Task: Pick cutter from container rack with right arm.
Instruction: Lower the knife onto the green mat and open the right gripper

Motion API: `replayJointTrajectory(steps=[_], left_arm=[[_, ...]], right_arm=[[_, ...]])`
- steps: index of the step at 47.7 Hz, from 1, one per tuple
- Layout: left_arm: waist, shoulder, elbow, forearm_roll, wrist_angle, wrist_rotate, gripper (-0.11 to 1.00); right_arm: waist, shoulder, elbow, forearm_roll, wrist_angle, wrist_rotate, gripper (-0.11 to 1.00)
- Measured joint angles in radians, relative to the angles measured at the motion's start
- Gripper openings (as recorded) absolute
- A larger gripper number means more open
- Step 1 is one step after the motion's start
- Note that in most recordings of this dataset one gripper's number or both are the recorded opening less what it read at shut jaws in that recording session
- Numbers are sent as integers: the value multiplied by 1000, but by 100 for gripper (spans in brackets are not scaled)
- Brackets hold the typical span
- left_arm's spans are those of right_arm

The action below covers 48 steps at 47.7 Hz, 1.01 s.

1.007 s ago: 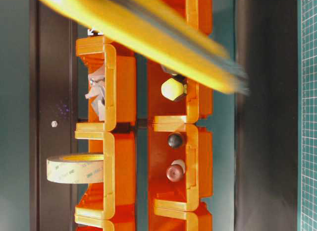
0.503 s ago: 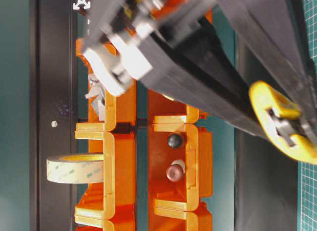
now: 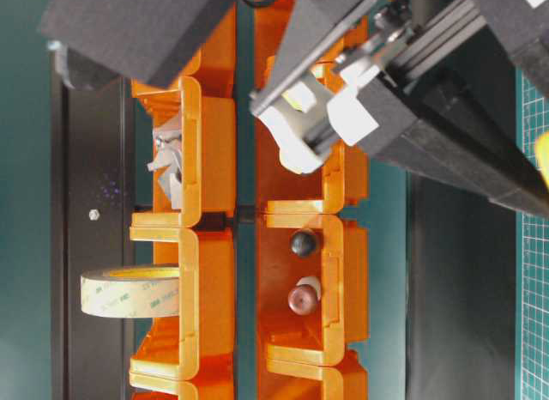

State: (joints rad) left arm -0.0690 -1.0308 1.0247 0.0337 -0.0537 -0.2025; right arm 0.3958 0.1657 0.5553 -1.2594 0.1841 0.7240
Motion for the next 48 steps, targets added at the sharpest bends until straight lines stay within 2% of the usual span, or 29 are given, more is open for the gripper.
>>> replayJointTrajectory(steps=[13,39,43,48], left_arm=[[0,-11,0,-2,29,0,0],[0,-14,0,0,40,0,0],[0,-14,0,-2,40,0,0],[0,-14,0,-2,41,-2,0]], right_arm=[[-80,8,31,5,-40,-2,28],[-86,2,38,58,-89,-2,28],[-83,3,41,72,-92,0,38],[-61,12,51,115,-97,5,59]])
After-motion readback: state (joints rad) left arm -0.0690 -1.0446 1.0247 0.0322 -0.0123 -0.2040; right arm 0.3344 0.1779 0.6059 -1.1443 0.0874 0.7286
